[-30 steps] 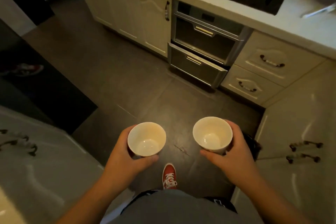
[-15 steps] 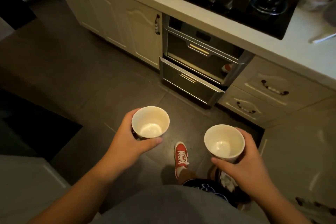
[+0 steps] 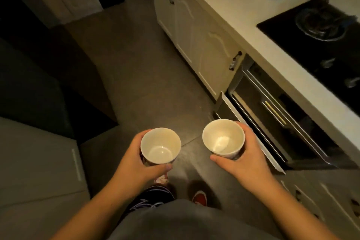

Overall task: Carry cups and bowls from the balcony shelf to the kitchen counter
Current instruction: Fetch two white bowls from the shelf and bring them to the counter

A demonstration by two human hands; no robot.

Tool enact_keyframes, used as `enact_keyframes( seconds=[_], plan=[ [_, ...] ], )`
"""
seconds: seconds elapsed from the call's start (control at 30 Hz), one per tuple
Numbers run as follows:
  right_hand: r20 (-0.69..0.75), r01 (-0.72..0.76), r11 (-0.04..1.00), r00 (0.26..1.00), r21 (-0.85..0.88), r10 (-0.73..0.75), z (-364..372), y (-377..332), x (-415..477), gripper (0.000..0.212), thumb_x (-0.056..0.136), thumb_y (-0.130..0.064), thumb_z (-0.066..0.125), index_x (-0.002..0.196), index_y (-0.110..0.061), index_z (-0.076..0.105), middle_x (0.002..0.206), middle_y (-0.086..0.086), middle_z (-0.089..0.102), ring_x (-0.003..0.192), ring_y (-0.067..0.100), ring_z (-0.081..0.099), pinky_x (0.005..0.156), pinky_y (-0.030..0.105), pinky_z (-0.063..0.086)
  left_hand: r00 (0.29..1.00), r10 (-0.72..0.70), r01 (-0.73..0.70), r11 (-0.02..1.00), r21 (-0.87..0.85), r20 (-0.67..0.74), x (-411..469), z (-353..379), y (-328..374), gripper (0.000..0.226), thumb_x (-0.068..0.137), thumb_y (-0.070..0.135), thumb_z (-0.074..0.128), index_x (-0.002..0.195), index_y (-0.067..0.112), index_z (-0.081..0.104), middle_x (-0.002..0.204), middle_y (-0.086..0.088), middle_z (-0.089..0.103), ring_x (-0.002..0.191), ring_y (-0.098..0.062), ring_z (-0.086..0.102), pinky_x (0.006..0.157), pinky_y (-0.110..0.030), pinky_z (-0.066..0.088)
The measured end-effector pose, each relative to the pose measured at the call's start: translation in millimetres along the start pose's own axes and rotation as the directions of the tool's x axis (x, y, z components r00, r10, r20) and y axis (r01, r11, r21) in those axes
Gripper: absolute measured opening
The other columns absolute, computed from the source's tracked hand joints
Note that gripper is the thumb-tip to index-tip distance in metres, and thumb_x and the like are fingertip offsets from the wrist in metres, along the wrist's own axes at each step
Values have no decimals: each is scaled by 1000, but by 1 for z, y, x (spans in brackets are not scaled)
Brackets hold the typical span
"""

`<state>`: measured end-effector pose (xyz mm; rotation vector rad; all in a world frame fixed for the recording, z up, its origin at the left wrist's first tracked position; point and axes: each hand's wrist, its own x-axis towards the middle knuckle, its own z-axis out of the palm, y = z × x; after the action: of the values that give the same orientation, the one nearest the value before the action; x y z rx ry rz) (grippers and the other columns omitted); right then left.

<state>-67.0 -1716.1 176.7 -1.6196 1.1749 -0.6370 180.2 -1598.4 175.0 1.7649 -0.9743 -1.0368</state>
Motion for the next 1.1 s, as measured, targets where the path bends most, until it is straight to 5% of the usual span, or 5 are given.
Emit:
enact_keyframes(
  seconds=[0.27, 0.57, 0.73, 0.87, 1.1],
  plan=[
    [169, 78, 996, 982, 43, -84, 89, -45, 171, 90, 48, -41, 86, 127, -44, 41, 113, -41, 49, 110, -11, 51, 75, 8, 50, 983, -103, 87, 990, -108, -155, 103, -75, -14, 79, 60, 8, 91, 116, 41, 47, 99, 43, 58, 99, 17, 55, 68, 0, 47],
    [125, 56, 998, 990, 24, -59, 100, -78, 291, 86, 52, -25, 91, 116, -57, 44, 114, -33, 55, 108, -8, 55, 78, 5, 48, 982, -31, 26, 999, -26, -185, 245, -152, 15, 78, 55, 38, 84, 116, 52, 39, 109, 42, 53, 103, 28, 47, 70, 5, 42],
    [91, 13, 1000, 996, -7, -13, 83, -70, 353, 89, 52, -15, 92, 118, -50, 44, 112, -36, 56, 106, -9, 56, 81, 16, 47, 991, 14, -24, 997, -72, -132, 334, -158, 39, 81, 62, 28, 89, 126, 46, 43, 114, 37, 55, 110, 13, 54, 73, -3, 48],
    [67, -20, 1000, 998, 7, 20, 70, -62, 416, 89, 52, -12, 92, 116, -53, 46, 112, -35, 57, 105, -11, 57, 74, 9, 51, 991, 8, -19, 997, -77, -131, 417, -153, 60, 77, 60, 30, 88, 122, 48, 46, 116, 28, 58, 111, 7, 55, 75, -5, 50],
    [86, -52, 999, 995, 10, 51, 61, -88, 548, 89, 43, -53, 86, 120, -53, 42, 113, -40, 53, 105, -18, 52, 69, 4, 47, 989, -42, 32, 997, -73, -144, 537, -160, 96, 80, 60, 25, 90, 124, 45, 46, 119, 21, 58, 110, 9, 54, 71, -2, 48]
  ],
)
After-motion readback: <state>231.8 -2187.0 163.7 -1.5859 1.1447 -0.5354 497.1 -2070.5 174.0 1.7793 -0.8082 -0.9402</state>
